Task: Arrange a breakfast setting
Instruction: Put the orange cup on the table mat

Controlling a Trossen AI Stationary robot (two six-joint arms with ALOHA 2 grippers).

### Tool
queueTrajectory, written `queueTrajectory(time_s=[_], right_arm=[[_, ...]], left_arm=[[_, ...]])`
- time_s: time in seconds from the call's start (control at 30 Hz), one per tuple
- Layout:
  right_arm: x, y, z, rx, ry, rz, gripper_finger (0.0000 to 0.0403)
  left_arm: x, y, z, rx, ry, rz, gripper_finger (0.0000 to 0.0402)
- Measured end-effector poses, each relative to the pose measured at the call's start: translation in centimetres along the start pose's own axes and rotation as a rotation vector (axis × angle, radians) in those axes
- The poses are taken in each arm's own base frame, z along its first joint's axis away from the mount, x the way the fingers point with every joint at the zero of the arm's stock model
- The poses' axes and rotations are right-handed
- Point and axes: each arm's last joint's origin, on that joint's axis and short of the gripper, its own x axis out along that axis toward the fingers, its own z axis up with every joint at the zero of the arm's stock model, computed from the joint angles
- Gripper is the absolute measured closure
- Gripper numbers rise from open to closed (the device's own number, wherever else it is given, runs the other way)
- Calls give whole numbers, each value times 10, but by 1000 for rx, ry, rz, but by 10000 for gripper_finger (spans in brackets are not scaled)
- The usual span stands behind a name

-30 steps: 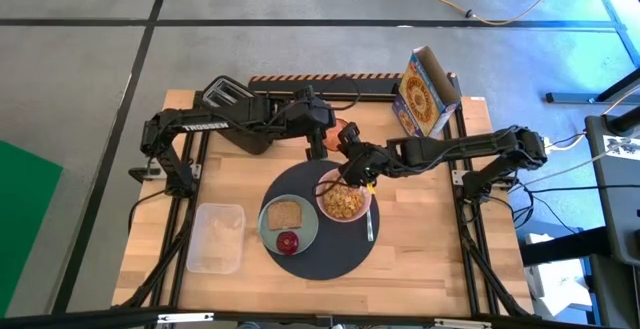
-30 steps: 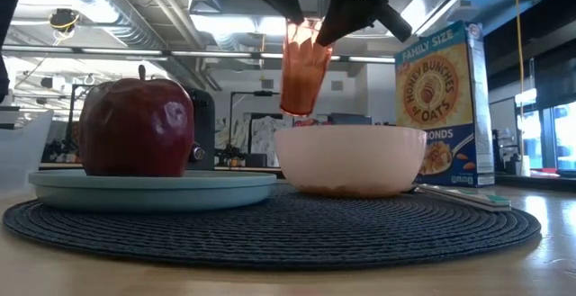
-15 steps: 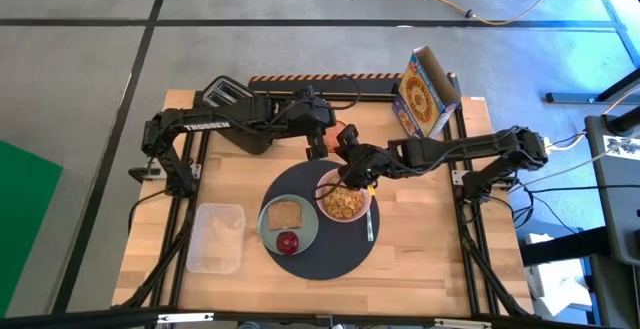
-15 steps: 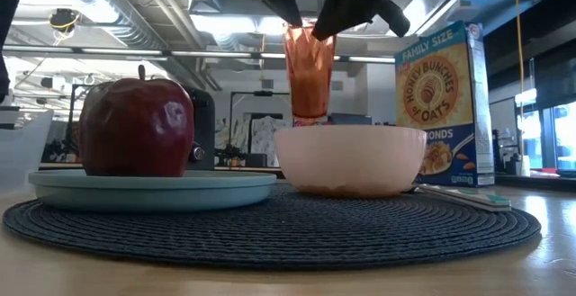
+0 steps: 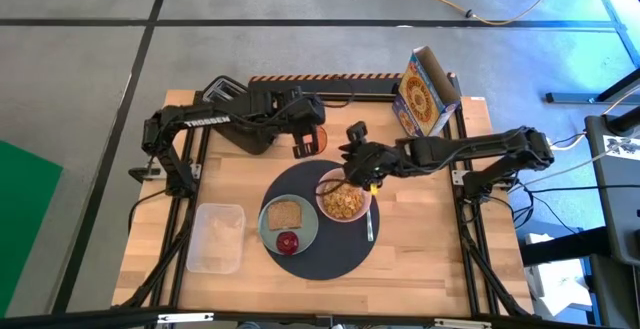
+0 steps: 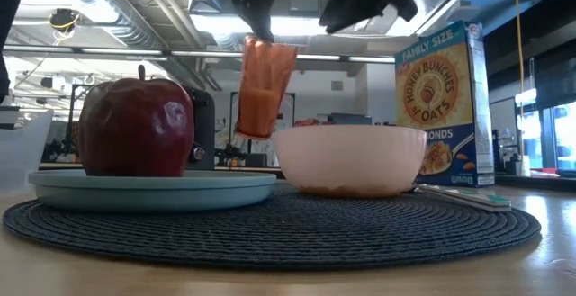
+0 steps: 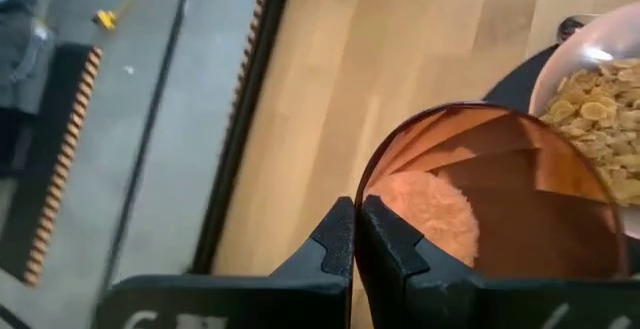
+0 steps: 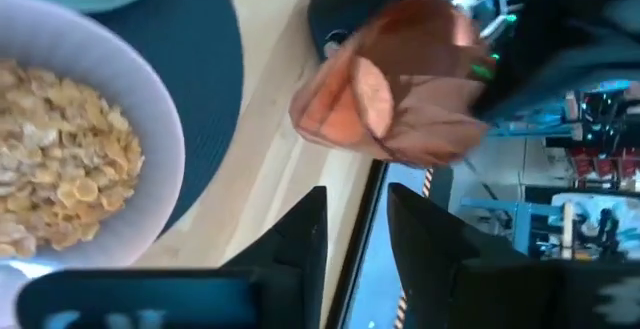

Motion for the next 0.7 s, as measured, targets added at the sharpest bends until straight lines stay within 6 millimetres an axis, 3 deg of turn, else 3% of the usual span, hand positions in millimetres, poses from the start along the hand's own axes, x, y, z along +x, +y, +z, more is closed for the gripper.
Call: queueTrajectory(time_s=[0.17,0.47,0.7], right_arm=[[-30,-17,-16,139,-72,26,304],[-98,-49,-71,449,-221,88,304],[-121,-54,-88,535,-235,47,304]], left_arm=[[12,1,-5,-52,17,-103,401],[59,-22,-31,-99,66,-159,401],[58,-17,-32,-137,72,-173,401]])
